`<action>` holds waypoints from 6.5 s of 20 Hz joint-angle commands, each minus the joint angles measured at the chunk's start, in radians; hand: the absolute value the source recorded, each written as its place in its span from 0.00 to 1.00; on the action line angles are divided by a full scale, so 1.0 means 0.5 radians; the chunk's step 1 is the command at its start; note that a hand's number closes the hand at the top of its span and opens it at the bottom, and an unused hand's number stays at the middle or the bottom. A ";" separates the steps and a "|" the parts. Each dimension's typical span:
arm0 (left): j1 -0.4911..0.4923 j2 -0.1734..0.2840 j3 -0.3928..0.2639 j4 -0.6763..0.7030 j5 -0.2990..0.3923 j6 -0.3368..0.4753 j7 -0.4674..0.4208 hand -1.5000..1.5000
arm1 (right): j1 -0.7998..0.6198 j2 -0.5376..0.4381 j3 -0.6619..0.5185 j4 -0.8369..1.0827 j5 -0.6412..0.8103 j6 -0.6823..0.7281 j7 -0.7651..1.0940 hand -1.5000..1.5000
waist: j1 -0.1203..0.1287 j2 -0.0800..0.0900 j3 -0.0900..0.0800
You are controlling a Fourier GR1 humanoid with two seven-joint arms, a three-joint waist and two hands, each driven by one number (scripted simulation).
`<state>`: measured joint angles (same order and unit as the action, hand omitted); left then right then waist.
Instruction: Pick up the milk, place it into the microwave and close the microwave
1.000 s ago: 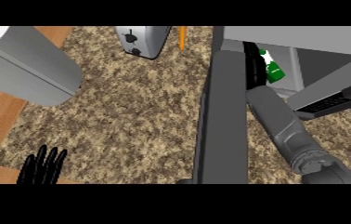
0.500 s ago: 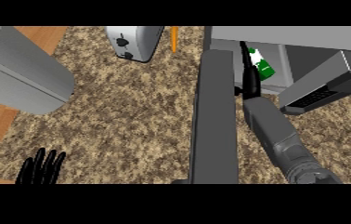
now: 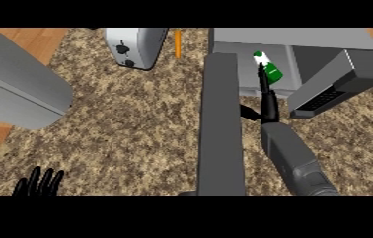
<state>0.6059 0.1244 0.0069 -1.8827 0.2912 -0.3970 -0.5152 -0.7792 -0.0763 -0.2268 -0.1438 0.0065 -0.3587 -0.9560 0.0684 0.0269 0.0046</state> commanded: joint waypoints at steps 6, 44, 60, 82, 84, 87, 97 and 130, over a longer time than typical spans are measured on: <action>0.112 -0.018 -0.069 -0.106 -0.050 0.000 0.097 0.00 | 0.284 0.024 -0.003 -0.025 -0.011 0.360 -0.317 0.00 | -0.074 -0.034 -0.004; -0.984 -0.247 -0.667 0.898 -0.949 0.489 0.167 1.00 | 1.649 -0.632 -0.126 -1.136 -0.452 1.283 -0.204 0.00 | -0.150 -0.053 -0.009; -1.760 -0.249 -1.518 1.786 -0.815 0.521 0.521 1.00 | 1.577 -0.737 -0.052 -1.215 -0.506 1.406 -0.138 0.00 | -0.215 -0.042 -0.012; -2.389 -0.246 -2.068 1.735 0.152 1.430 0.498 1.00 | 1.541 -0.785 0.179 -1.720 -0.659 1.529 0.089 0.00 | -0.536 0.003 -0.019; -2.486 -0.246 -2.042 1.745 0.197 1.501 0.519 1.00 | 1.494 -0.799 0.203 -1.757 -0.661 1.507 0.155 0.00 | -0.547 0.008 -0.020; -2.608 -0.246 -2.018 1.762 0.208 1.593 0.440 1.00 | 1.493 -0.804 0.258 -1.813 -0.656 1.531 0.181 0.00 | -0.597 0.013 -0.021; -2.970 -0.247 -1.896 1.916 0.405 1.714 0.470 1.00 | 1.354 -0.924 0.275 -1.960 -0.723 1.545 0.312 0.00 | -0.773 0.066 -0.015; -3.514 -0.246 -1.786 2.294 0.761 1.854 0.437 1.00 | 0.955 -1.176 0.676 -2.529 -0.871 2.094 0.647 1.00 | -0.996 0.146 0.008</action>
<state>-1.1179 0.0320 -0.8866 -0.7712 0.6598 0.5300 -0.2930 -0.2802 -0.6387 0.0736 -1.3607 -0.4439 0.5739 -0.5795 -0.4163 0.0971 0.0069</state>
